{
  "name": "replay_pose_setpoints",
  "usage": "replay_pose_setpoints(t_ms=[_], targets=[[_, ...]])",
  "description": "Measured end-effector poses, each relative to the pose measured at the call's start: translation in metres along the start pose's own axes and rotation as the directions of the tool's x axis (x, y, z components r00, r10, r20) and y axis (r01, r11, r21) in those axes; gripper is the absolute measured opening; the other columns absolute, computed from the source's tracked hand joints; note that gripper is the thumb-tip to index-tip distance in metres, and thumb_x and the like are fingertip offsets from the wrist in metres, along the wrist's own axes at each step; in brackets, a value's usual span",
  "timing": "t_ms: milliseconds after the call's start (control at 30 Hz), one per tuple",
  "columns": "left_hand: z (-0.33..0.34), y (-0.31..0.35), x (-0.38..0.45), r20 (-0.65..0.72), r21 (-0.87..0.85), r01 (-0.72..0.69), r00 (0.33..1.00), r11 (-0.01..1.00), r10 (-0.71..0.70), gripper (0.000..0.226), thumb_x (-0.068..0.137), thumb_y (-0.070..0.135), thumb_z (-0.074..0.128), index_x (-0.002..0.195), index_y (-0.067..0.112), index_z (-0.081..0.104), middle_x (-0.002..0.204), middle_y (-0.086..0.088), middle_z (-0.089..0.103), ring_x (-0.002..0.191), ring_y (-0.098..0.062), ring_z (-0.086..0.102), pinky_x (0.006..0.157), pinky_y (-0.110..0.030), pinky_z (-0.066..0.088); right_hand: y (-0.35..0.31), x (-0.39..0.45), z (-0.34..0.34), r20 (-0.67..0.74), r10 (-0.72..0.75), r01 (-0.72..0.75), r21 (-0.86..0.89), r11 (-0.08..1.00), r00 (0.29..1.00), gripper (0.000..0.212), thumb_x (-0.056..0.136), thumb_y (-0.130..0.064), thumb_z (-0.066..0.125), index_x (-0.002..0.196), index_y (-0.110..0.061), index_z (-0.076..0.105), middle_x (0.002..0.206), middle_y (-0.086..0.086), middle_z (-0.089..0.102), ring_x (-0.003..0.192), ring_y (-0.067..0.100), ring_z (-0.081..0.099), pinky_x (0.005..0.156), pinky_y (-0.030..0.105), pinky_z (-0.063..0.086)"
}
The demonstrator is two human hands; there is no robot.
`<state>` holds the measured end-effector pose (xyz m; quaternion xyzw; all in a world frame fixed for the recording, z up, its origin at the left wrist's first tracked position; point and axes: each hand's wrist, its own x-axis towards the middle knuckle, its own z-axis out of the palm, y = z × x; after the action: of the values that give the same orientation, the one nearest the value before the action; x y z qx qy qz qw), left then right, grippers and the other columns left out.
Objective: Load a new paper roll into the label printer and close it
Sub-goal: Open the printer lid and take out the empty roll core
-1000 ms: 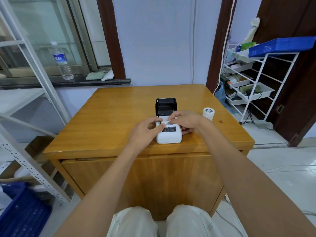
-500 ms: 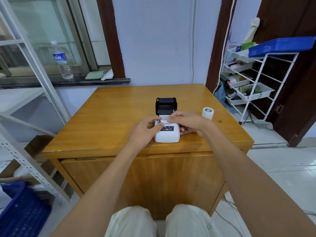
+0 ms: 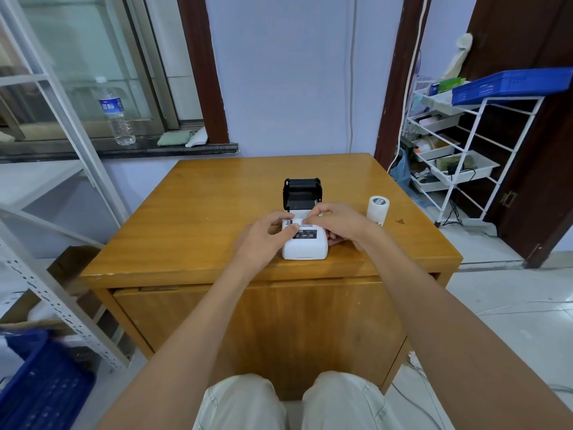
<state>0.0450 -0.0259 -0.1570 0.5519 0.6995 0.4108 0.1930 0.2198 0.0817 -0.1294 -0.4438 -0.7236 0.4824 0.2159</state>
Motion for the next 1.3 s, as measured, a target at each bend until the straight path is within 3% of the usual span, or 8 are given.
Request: replay_pose_setpoints(t_ms=[167, 400, 533, 667, 867, 1000, 1167, 1300], targets=[[0.001, 0.002, 0.001, 0.002, 0.005, 0.008, 1.0, 1.0, -0.008, 0.048, 0.094, 0.061, 0.06, 0.14, 0.048, 0.055, 0.122, 0.015, 0.064, 0.113, -0.016, 0.064, 0.095, -0.044, 0.056, 0.014, -0.007, 0.008, -0.099, -0.094, 0.108, 0.151, 0.983, 0.991, 0.026, 0.094, -0.038, 0.077, 0.106, -0.015, 0.081, 0.097, 0.003, 0.076, 0.081, 0.014, 0.068, 0.058, 0.022, 0.055], [0.001, 0.003, 0.001, 0.006, 0.043, 0.001, 1.0, 0.999, -0.001, 0.043, 0.095, 0.06, 0.059, 0.137, 0.047, 0.058, 0.119, 0.016, 0.064, 0.115, -0.018, 0.065, 0.096, -0.047, 0.056, 0.019, -0.01, 0.013, -0.203, -0.166, 0.204, 0.185, 0.961, 0.965, 0.026, 0.096, -0.042, 0.074, 0.103, -0.018, 0.083, 0.085, 0.01, 0.077, 0.07, 0.012, 0.062, 0.052, 0.021, 0.048], [0.001, 0.004, -0.001, 0.008, 0.043, -0.005, 1.0, 0.999, 0.005, 0.046, 0.093, 0.064, 0.057, 0.137, 0.05, 0.057, 0.122, 0.018, 0.067, 0.112, -0.015, 0.067, 0.095, -0.045, 0.056, 0.021, -0.013, 0.009, -0.277, -0.135, 0.224, 0.317, 0.922, 0.951, 0.038, 0.097, -0.045, 0.073, 0.103, -0.009, 0.082, 0.053, -0.011, 0.059, 0.047, 0.005, 0.048, 0.054, 0.025, 0.045], [-0.001, 0.005, -0.002, 0.005, 0.038, 0.005, 1.0, 0.999, -0.005, 0.047, 0.094, 0.064, 0.058, 0.138, 0.05, 0.055, 0.118, 0.021, 0.067, 0.11, -0.012, 0.068, 0.093, -0.042, 0.056, 0.023, -0.015, 0.006, -0.351, -0.08, 0.236, 0.429, 0.872, 0.933, 0.041, 0.096, -0.048, 0.073, 0.094, -0.008, 0.08, 0.058, -0.008, 0.065, 0.043, 0.007, 0.045, 0.054, 0.029, 0.048], [0.0, 0.005, -0.004, -0.001, 0.006, 0.031, 1.0, 1.0, -0.031, 0.054, 0.088, 0.071, 0.058, 0.139, 0.053, 0.05, 0.126, 0.02, 0.07, 0.114, -0.01, 0.068, 0.097, -0.044, 0.054, 0.025, -0.016, 0.01, -0.445, -0.067, 0.265, 0.4, 0.877, 0.893, 0.021, 0.098, -0.032, 0.074, 0.11, -0.016, 0.07, 0.092, 0.004, 0.081, 0.05, 0.004, 0.055, 0.052, 0.028, 0.05], [0.0, 0.007, -0.004, -0.019, 0.026, 0.046, 0.999, 0.999, -0.045, 0.057, 0.094, 0.065, 0.059, 0.146, 0.045, 0.045, 0.128, 0.019, 0.068, 0.114, -0.013, 0.065, 0.089, -0.038, 0.05, 0.027, -0.016, 0.01, -0.554, -0.079, 0.29, 0.303, 0.908, 0.829, 0.014, 0.094, -0.019, 0.073, 0.107, -0.023, 0.068, 0.087, -0.002, 0.063, 0.055, 0.01, 0.052, 0.043, 0.023, 0.044], [0.001, 0.006, -0.003, -0.017, 0.013, 0.063, 0.998, 0.998, -0.063, 0.064, 0.094, 0.063, 0.061, 0.15, 0.038, 0.042, 0.138, 0.012, 0.066, 0.115, -0.013, 0.06, 0.094, -0.039, 0.05, 0.033, -0.011, 0.013, -0.604, -0.138, 0.3, 0.176, 0.938, 0.785, 0.029, 0.093, -0.011, 0.071, 0.096, -0.039, 0.064, 0.074, -0.006, 0.053, 0.059, 0.015, 0.051, 0.047, 0.033, 0.049], [0.001, 0.006, -0.002, -0.028, 0.022, 0.07, 0.997, 0.997, -0.069, 0.069, 0.094, 0.063, 0.061, 0.153, 0.033, 0.039, 0.14, 0.012, 0.066, 0.111, -0.012, 0.058, 0.093, -0.038, 0.049, 0.039, -0.003, 0.015, -0.677, -0.161, 0.224, 0.005, 0.975, 0.718, 0.02, 0.095, -0.013, 0.071, 0.114, -0.019, 0.071, 0.065, -0.01, 0.055, 0.059, 0.008, 0.053, 0.059, 0.025, 0.048]])
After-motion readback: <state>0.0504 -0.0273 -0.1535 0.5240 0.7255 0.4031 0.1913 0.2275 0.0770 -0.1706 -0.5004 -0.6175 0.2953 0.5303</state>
